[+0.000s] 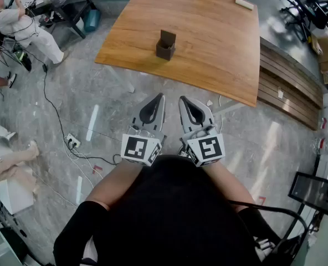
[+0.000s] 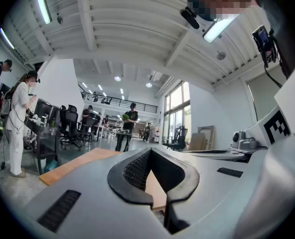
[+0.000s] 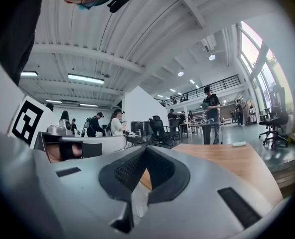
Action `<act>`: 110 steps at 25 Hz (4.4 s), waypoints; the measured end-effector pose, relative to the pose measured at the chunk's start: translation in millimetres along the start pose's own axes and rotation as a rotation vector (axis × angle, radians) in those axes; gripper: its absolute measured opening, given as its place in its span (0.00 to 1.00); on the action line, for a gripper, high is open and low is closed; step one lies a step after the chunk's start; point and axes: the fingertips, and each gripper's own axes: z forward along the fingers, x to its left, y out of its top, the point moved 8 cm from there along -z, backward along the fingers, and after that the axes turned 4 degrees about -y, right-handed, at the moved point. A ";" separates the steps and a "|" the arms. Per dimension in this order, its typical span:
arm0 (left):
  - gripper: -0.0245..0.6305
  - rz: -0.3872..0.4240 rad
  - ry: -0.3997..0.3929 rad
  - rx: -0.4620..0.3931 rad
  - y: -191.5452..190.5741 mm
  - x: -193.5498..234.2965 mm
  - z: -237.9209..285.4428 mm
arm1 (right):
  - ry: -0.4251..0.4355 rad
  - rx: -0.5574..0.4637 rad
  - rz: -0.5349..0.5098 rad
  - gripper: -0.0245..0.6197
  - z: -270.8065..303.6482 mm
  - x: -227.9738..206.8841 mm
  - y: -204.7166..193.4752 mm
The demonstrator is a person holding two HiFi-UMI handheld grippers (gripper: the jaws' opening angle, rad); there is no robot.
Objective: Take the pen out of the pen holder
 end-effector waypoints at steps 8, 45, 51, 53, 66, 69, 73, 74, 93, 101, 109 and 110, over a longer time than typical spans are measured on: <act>0.04 0.002 -0.010 0.011 -1.0 -3.9 1.3 | 0.011 -0.006 -0.014 0.06 -7.9 -3.3 -19.7; 0.04 -0.039 0.108 0.057 -39.2 46.1 101.1 | 0.051 0.027 -0.002 0.06 78.0 -92.2 -39.6; 0.04 -0.040 0.066 0.102 -53.4 120.6 164.9 | 0.006 0.078 0.001 0.06 169.8 -110.2 -44.6; 0.04 -0.033 0.048 0.115 -53.4 143.1 183.8 | -0.003 0.089 0.000 0.06 195.1 -115.1 -46.3; 0.04 -0.045 -0.025 0.198 -67.2 225.0 246.5 | -0.046 0.135 0.015 0.06 295.9 -133.8 -58.7; 0.04 -0.032 -0.028 0.221 -79.1 227.4 256.6 | -0.031 0.179 0.016 0.06 305.5 -145.3 -72.9; 0.04 -0.040 -0.026 0.256 -94.1 228.0 264.2 | -0.004 0.250 0.021 0.06 312.5 -156.9 -94.3; 0.04 -0.052 -0.020 0.267 -99.7 228.6 264.7 | 0.006 0.272 0.024 0.06 313.8 -157.9 -100.5; 0.04 -0.151 0.024 0.387 -173.1 250.2 287.5 | 0.069 0.554 0.053 0.14 347.6 -164.9 -186.1; 0.04 -0.135 0.028 0.387 -175.1 250.8 284.9 | 0.057 0.536 0.050 0.10 348.2 -167.9 -187.9; 0.04 -0.105 0.023 0.346 -152.3 246.9 280.0 | 0.037 0.467 0.029 0.10 336.3 -167.0 -148.2; 0.04 -0.098 0.020 0.343 -147.7 245.5 280.6 | 0.033 0.459 0.024 0.10 334.8 -168.0 -142.9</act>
